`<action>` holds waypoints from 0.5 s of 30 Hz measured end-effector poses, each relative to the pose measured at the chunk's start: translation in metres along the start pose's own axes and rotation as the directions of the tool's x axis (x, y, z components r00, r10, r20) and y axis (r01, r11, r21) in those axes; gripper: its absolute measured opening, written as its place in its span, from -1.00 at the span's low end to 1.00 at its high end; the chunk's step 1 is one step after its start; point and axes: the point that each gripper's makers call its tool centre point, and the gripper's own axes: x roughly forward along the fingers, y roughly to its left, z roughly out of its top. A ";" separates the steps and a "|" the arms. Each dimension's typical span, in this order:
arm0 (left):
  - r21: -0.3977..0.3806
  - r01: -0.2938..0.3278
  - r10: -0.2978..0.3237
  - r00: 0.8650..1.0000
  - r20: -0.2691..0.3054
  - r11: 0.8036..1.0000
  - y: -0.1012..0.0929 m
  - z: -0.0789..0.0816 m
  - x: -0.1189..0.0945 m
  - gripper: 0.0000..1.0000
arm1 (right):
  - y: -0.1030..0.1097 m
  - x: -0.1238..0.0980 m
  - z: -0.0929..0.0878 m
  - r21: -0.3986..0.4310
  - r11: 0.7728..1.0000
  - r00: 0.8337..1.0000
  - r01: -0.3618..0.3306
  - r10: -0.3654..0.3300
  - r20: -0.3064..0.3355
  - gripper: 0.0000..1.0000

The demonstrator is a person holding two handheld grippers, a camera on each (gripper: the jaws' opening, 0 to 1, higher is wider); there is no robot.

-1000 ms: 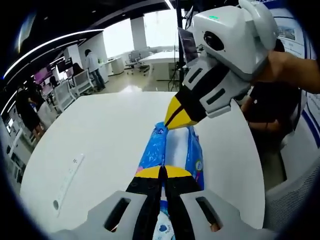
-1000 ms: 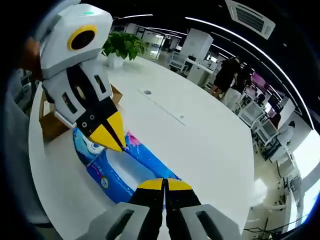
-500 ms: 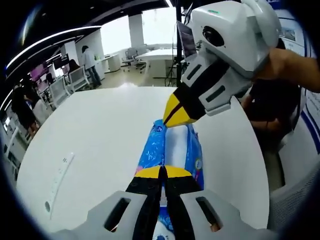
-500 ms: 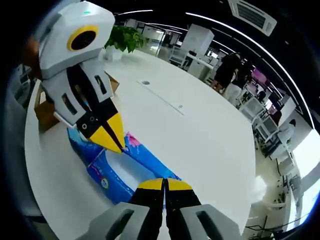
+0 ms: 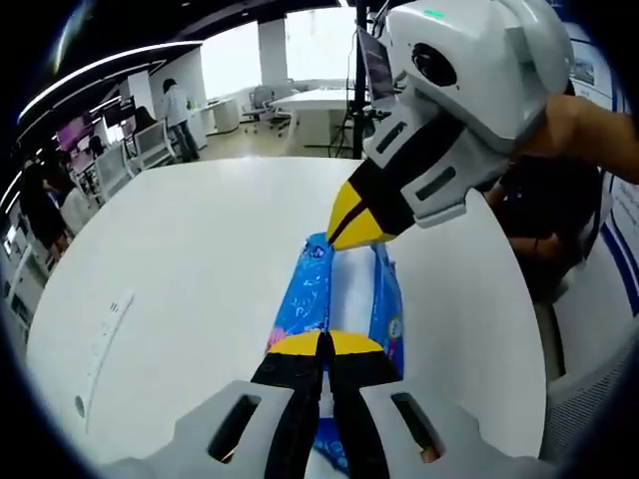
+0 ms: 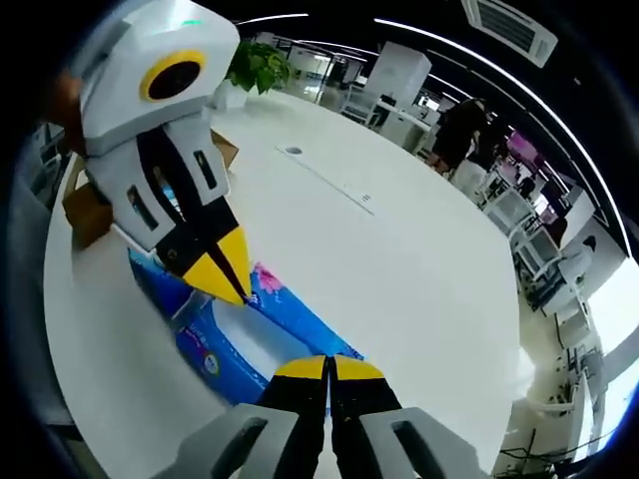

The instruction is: Operate the shoe box by opening the lid, removing the specified soft item, and placing it in the target area until the item is outside and the box remains undamaged.

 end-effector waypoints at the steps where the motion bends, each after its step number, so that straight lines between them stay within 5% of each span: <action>1: -0.002 0.000 0.000 1.000 -0.003 1.000 0.000 -0.002 0.001 -1.00 | 0.000 0.001 -0.001 0.001 1.000 1.000 -0.002 0.002 0.000 -1.00; 15: -0.017 0.004 -0.004 1.000 0.001 1.000 0.002 -0.005 0.007 -1.00 | -0.001 0.010 -0.004 0.015 1.000 1.000 0.008 -0.008 -0.002 -1.00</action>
